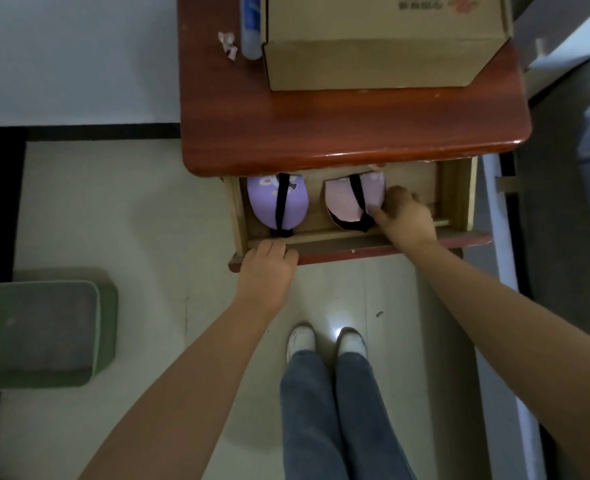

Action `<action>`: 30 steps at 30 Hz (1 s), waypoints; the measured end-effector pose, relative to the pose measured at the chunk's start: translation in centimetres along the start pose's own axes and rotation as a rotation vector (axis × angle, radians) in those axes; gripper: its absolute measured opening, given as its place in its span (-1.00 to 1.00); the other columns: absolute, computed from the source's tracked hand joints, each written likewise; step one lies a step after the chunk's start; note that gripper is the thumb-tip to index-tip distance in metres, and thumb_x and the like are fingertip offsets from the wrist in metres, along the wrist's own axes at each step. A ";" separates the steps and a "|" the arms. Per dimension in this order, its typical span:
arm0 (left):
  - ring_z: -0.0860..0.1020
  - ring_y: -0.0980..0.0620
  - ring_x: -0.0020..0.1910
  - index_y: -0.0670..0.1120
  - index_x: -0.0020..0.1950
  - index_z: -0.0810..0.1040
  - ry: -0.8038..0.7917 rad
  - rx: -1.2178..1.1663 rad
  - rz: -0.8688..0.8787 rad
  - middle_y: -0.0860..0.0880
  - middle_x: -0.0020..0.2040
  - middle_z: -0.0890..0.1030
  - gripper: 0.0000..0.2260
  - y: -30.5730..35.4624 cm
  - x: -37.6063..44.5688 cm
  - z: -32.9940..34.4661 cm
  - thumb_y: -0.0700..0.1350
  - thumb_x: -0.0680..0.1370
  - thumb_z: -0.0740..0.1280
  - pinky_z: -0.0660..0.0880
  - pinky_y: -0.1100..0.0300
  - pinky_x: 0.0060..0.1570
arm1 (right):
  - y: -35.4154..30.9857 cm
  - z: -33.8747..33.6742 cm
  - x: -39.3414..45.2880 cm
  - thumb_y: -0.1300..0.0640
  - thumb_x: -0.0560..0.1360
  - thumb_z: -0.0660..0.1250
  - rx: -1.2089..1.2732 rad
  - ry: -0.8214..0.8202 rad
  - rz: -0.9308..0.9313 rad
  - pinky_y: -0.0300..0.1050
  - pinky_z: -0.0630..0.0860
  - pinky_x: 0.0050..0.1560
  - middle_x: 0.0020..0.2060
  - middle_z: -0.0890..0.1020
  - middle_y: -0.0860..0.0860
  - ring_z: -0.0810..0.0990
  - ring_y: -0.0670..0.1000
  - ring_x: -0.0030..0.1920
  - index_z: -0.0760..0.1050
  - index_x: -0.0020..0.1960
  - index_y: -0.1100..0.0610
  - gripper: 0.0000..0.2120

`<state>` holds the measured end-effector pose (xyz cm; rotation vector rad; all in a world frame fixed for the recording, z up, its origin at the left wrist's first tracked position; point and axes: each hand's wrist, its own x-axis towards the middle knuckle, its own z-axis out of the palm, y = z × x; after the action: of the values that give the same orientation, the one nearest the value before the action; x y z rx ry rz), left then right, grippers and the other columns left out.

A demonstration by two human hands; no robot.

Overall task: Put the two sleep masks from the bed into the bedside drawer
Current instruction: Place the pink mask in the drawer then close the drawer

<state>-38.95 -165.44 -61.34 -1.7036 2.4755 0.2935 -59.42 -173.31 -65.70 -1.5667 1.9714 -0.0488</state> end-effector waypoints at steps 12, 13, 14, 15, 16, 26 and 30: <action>0.60 -0.02 -0.51 -0.14 -0.42 0.66 0.031 0.019 0.061 -0.07 -0.50 0.62 -0.72 -0.3 -0.1 0.6 -0.29 0.19 0.14 0.47 0.34 -0.56 | -1.6 0.8 -0.8 0.16 0.49 0.20 -0.143 -0.018 -0.003 0.10 0.46 0.05 0.10 0.54 0.29 0.51 0.27 0.10 0.24 0.29 0.23 -0.60; 0.60 -0.01 -0.51 -0.14 -0.41 0.66 0.048 0.020 0.050 -0.07 -0.50 0.62 -0.66 -0.3 -0.1 0.5 -0.29 0.21 0.08 0.47 0.34 -0.56 | -1.3 0.4 -1.6 0.13 0.49 0.21 -0.181 0.016 -0.082 0.13 0.43 0.12 0.12 0.52 0.27 0.47 0.26 0.13 0.30 0.24 0.24 -0.63; 0.60 -0.02 -0.50 -0.15 -0.40 0.66 0.060 0.022 0.045 -0.07 -0.49 0.63 -0.65 -0.4 -0.2 0.3 -0.30 0.21 0.07 0.48 0.33 -0.55 | -0.8 -0.2 -2.7 0.09 0.48 0.22 -0.193 0.031 -0.163 0.14 0.39 0.17 0.12 0.53 0.26 0.46 0.25 0.14 0.37 0.18 0.24 -0.67; 0.60 -0.03 -0.50 -0.16 -0.40 0.66 0.071 0.019 0.050 -0.07 -0.49 0.63 -0.65 -0.4 -0.2 0.1 -0.31 0.22 0.07 0.49 0.33 -0.54 | -0.3 -0.7 -4.0 0.05 0.47 0.24 -0.201 0.021 -0.241 0.14 0.35 0.21 0.09 0.55 0.23 0.46 0.24 0.13 0.43 0.12 0.23 -0.68; 0.60 -0.04 -0.50 -0.17 -0.39 0.66 0.081 0.011 0.062 -0.09 -0.49 0.63 -0.66 -0.5 -0.1 -0.2 -0.31 0.22 0.08 0.50 0.32 -0.54 | 0.4 -1.3 -5.2 -0.01 0.45 0.27 -0.236 -0.005 -0.312 0.15 0.32 0.24 0.06 0.57 0.21 0.47 0.24 0.12 0.47 0.08 0.22 -0.67; 0.62 -0.13 -0.44 -0.28 -0.27 0.66 0.135 -0.012 0.035 -0.19 -0.42 0.65 -0.79 -2.2 1.3 -3.5 -0.40 0.26 0.25 0.59 0.19 -0.50 | -0.7 -3.9 -5.9 0.20 0.27 0.49 -0.339 0.266 -0.480 0.38 0.35 0.15 0.07 0.59 0.32 0.51 0.39 0.12 0.50 0.09 0.25 -0.58; 0.68 -0.26 -0.17 -0.33 -0.07 0.65 0.133 0.008 -0.036 -0.29 -0.17 0.70 -0.61 -2.9 1.7 -4.0 -0.44 0.12 0.53 0.66 -0.04 -0.24 | -1.1 -4.8 -4.4 0.05 0.21 0.53 -0.416 0.241 -0.473 0.35 -0.07 0.29 0.38 0.26 0.36 0.16 0.37 0.39 0.22 0.36 0.23 -0.16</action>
<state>-36.83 -168.85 -58.07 -1.8183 2.5305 0.1720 -60.31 -171.30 -59.48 -2.3744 1.8163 -0.0198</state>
